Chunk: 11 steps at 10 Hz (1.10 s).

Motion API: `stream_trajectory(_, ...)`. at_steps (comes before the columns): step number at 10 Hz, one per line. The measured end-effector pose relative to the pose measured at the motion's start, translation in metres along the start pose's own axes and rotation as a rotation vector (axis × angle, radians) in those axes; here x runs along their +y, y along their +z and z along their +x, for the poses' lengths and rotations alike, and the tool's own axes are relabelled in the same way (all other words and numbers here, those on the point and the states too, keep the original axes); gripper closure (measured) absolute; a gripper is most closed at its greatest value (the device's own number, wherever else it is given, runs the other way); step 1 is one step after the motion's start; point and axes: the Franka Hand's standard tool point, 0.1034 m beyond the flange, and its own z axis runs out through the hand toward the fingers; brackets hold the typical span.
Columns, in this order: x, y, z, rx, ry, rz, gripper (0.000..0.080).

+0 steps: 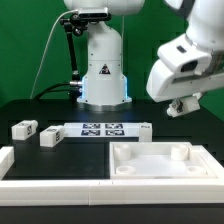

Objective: Assemble one leg

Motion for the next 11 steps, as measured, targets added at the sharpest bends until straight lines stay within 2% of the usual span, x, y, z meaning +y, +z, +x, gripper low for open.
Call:
stream_trajectory(1, 0.01, -0.018, 0.009, 0.079, -0.009, -0.009, 0.0509)
stream_trajectory(2, 0.018, -0.028, 0.019, 0.189, -0.013, -0.021, 0.0509)
stream_trajectory(5, 0.024, -0.023, 0.02, 0.395, -0.01, -0.062, 0.0509)
stream_trajectory(6, 0.03, -0.026, 0.026, 0.493, -0.024, -0.081, 0.0509)
stream_trajectory(7, 0.044, -0.033, 0.033, 0.588, -0.051, -0.108, 0.0509)
stream_trajectory(9, 0.055, -0.052, 0.054, 0.636, -0.023, -0.107, 0.0509)
stream_trajectory(11, 0.071, -0.073, 0.09, 0.673, -0.017, -0.105, 0.0509)
